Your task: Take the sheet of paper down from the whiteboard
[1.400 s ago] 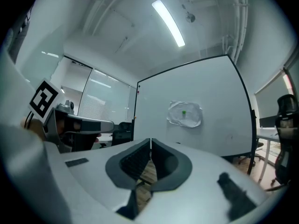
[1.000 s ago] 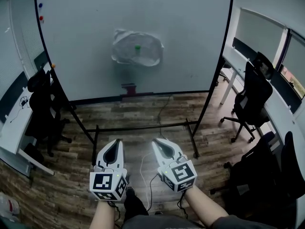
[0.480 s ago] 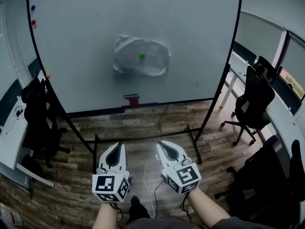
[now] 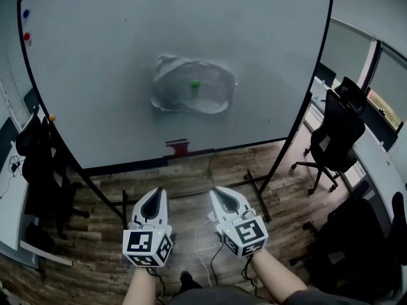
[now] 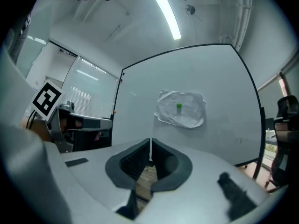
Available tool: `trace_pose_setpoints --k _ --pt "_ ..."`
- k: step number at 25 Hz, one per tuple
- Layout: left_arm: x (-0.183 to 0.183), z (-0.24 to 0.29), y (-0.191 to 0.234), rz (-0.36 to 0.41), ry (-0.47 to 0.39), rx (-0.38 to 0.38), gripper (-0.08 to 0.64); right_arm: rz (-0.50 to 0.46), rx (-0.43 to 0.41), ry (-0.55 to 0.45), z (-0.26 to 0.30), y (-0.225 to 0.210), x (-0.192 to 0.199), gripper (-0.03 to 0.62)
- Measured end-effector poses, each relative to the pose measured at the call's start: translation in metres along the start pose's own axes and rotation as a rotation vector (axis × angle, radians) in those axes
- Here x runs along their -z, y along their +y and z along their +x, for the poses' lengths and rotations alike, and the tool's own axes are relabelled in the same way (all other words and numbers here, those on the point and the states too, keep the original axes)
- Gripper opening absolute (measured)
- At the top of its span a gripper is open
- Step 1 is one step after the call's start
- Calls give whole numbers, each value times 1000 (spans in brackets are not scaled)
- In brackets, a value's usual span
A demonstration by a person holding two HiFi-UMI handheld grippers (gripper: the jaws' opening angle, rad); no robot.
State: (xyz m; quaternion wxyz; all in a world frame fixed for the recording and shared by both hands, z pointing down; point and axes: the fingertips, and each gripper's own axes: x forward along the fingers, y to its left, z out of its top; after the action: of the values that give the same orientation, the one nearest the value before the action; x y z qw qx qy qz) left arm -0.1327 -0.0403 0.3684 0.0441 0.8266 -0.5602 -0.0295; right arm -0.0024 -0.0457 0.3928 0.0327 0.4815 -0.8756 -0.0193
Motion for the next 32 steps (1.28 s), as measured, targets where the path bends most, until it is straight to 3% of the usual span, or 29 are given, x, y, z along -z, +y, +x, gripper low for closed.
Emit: trace_pose_setpoints --k 12,21,32 --pt "-7 50 59 -14 -2 118 18 -17 148 11 69 -6 -7 26" --pt "-2 86 65 -30 19 168 18 3 216 44 84 -31 -1 26" --pt "-4 130 60 7 34 75 18 -10 120 2 123 -79 -8 26"
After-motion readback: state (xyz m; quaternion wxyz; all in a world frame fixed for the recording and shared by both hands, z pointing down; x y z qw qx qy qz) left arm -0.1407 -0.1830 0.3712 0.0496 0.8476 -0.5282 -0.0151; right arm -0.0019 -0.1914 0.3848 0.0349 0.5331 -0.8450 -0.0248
